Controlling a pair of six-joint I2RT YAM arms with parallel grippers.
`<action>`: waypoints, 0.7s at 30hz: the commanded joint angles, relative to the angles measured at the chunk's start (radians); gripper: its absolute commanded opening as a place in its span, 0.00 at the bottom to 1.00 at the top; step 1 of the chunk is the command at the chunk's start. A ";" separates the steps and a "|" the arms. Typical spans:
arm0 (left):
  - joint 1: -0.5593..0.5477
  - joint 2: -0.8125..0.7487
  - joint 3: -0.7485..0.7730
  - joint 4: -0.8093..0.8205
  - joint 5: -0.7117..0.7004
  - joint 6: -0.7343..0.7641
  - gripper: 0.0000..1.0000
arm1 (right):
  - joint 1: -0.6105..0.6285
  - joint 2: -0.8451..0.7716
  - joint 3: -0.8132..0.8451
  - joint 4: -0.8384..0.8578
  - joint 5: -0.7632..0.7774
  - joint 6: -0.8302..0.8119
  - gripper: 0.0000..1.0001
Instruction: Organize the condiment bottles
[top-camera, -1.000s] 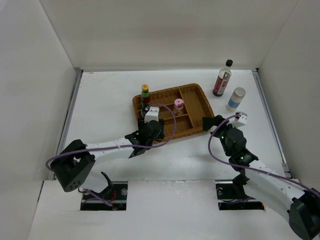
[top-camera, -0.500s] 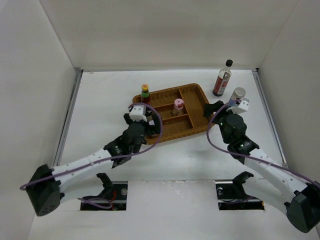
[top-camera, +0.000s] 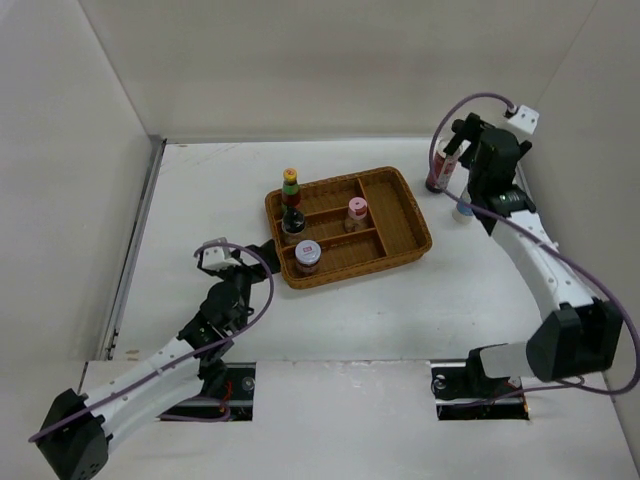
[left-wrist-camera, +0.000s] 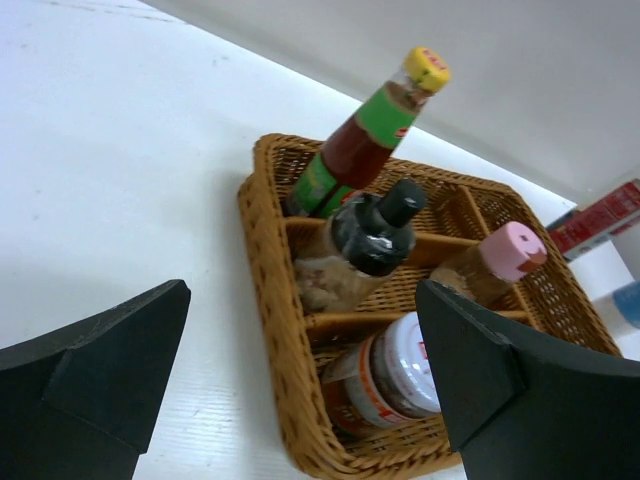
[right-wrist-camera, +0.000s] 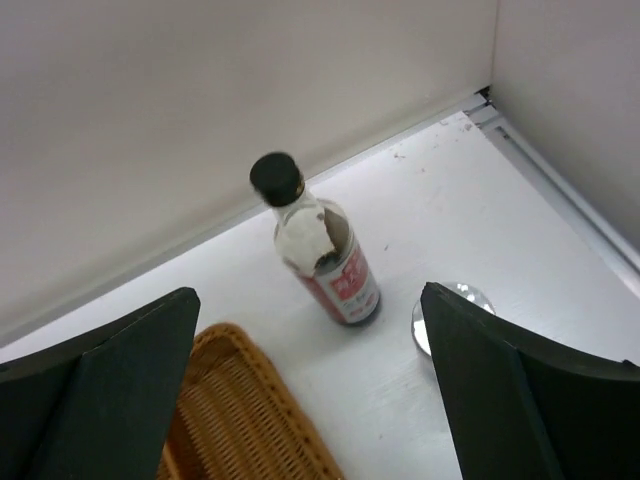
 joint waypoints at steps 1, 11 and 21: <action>0.026 -0.049 -0.036 0.076 -0.030 -0.048 1.00 | -0.026 0.131 0.149 -0.104 -0.058 -0.078 1.00; 0.040 -0.077 -0.082 0.099 -0.051 -0.084 1.00 | -0.061 0.465 0.444 -0.152 -0.063 -0.170 0.99; 0.057 -0.005 -0.087 0.140 -0.030 -0.100 1.00 | -0.063 0.594 0.507 -0.022 -0.038 -0.241 0.72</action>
